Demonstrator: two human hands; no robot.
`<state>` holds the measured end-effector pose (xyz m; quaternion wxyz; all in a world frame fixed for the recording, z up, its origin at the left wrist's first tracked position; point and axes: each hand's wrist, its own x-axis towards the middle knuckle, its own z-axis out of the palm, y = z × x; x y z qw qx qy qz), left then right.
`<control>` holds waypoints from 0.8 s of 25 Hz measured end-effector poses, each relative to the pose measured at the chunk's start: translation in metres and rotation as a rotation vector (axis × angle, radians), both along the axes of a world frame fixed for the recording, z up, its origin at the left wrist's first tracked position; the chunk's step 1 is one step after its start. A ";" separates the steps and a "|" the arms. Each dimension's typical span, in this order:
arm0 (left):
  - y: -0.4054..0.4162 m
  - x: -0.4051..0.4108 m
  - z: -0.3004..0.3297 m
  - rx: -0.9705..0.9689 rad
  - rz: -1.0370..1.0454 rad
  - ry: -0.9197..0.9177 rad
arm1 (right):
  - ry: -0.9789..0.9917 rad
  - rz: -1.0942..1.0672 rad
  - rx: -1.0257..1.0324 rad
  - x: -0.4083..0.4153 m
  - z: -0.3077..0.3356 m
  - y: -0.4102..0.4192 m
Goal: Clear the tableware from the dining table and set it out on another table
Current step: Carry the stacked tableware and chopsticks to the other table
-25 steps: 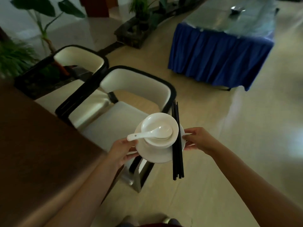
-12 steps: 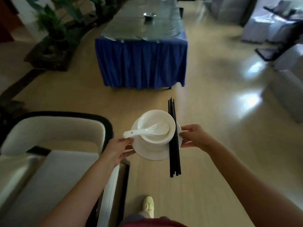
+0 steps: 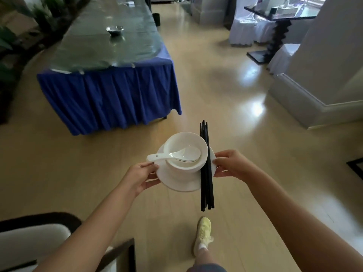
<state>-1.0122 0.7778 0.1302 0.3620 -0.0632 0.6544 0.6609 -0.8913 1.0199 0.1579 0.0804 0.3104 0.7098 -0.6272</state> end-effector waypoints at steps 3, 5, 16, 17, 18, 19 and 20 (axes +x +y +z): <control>0.053 -0.048 -0.005 0.002 -0.010 -0.009 | -0.007 -0.024 -0.001 -0.044 -0.006 0.053; 0.091 -0.080 -0.003 0.000 -0.026 -0.003 | -0.006 -0.038 0.005 -0.078 -0.007 0.092; 0.285 -0.278 0.018 0.032 0.020 0.043 | -0.001 0.025 0.017 -0.297 0.015 0.294; 0.300 -0.300 0.018 0.024 0.029 0.041 | -0.002 0.029 0.020 -0.320 0.015 0.308; 0.315 -0.325 0.017 0.017 0.033 0.041 | -0.004 0.033 0.026 -0.347 0.014 0.325; 0.329 -0.349 0.015 0.013 0.038 0.042 | -0.004 0.036 0.034 -0.372 0.012 0.339; 0.341 -0.372 0.014 0.011 0.044 0.043 | -0.004 0.039 0.044 -0.396 0.012 0.352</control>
